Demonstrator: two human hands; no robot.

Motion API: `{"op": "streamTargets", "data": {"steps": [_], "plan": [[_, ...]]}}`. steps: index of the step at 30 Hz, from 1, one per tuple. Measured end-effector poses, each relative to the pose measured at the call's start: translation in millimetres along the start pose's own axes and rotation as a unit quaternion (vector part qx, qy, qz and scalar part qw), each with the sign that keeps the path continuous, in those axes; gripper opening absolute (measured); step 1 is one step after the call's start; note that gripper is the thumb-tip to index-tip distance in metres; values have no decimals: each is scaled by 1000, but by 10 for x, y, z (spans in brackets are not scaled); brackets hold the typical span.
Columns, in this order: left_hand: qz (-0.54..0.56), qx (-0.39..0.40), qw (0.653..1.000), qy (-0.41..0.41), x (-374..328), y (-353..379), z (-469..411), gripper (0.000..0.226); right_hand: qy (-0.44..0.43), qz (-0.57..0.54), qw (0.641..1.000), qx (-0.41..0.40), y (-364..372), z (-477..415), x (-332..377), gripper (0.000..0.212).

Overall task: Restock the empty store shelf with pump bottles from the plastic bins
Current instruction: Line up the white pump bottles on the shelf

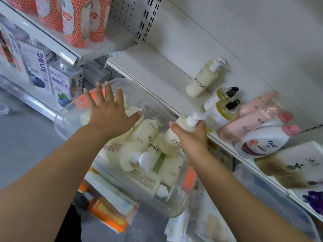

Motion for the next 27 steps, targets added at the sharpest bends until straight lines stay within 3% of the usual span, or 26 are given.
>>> {"op": "streamTargets", "data": {"steps": [4,9,12,15,19,23,27], "plan": [[-35,19,999,2,2,96,-14,118,28,-26,999,21,3,-36,-226,77],[-41,23,999,-3,7,133,-36,119,26,23,992,119,15,-119,-332,88],[-39,27,999,-13,12,133,-62,117,-7,46,990,131,9,-115,-297,78],[-37,22,999,-14,6,138,-82,117,-26,51,993,104,-3,-148,-214,67],[-36,8,999,-11,-40,133,-95,116,-43,32,998,31,-83,-241,47,70],[-21,-3,1000,22,-93,86,-188,113,-63,-46,996,-47,-228,-408,433,54],[25,-3,1000,12,-45,16,-296,107,-96,-48,986,-124,-280,-722,751,59]]}}
Point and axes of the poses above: each hand's wrist, its own z-axis away from the middle knuckle, its own y-axis out of the palm, x = y × z, the point moved 6 cm from there along -z, towards the middle knuckle, and after that the axes turned 1 degree about z, right-handed, at the moved point
